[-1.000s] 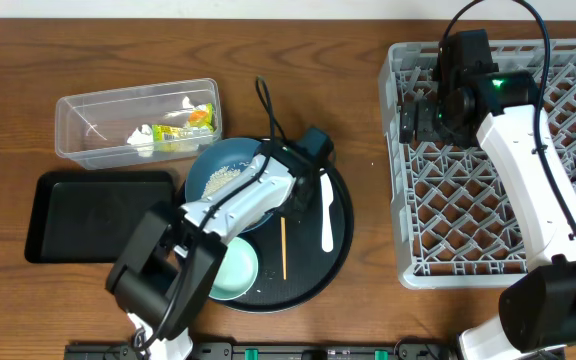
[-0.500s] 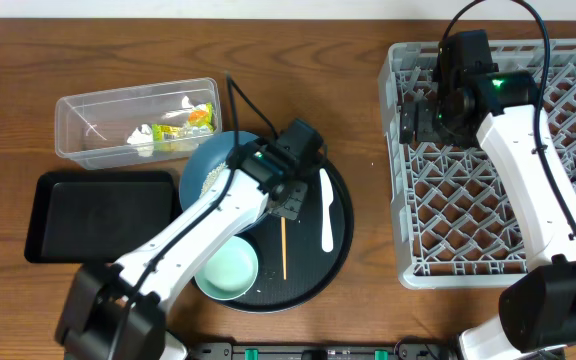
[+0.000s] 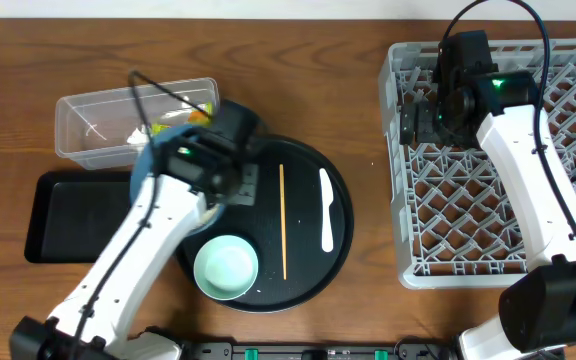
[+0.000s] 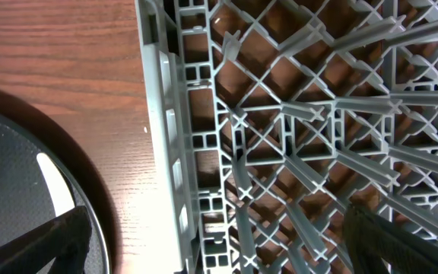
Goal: Sort waste into correct bins and load items into the dishwasher rack
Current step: 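Lift the blue bowl left over the black tray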
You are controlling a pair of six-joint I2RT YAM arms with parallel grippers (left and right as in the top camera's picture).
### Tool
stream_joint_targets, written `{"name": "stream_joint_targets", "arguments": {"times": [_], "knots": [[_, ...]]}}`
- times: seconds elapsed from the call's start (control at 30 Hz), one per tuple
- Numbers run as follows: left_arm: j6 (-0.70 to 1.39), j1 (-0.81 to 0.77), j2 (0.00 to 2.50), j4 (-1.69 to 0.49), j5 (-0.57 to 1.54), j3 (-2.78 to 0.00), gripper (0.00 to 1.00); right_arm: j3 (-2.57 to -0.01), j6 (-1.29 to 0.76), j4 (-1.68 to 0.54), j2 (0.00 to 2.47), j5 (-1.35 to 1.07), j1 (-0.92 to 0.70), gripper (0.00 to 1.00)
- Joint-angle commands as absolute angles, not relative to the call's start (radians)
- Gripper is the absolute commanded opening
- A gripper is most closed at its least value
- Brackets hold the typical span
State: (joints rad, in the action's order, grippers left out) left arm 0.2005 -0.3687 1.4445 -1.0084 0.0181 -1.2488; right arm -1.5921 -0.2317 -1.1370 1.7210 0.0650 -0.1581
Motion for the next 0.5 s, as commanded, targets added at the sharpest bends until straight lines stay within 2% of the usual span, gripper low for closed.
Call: {"name": "stream_joint_targets", "arguments": {"times": [0.0,0.47], "knots": [[0.145,-0.265,1.425,-1.013,0.143,-1.266,0.06,-1.602,-0.25,-1.142,1.715,0.079,-0.15,0.99],[-0.009,0.237,1.426,-1.013,0.575,-1.256,0.06,-1.602,-0.25,-1.149,1.715,0.079,-0.15,0.99]]}}
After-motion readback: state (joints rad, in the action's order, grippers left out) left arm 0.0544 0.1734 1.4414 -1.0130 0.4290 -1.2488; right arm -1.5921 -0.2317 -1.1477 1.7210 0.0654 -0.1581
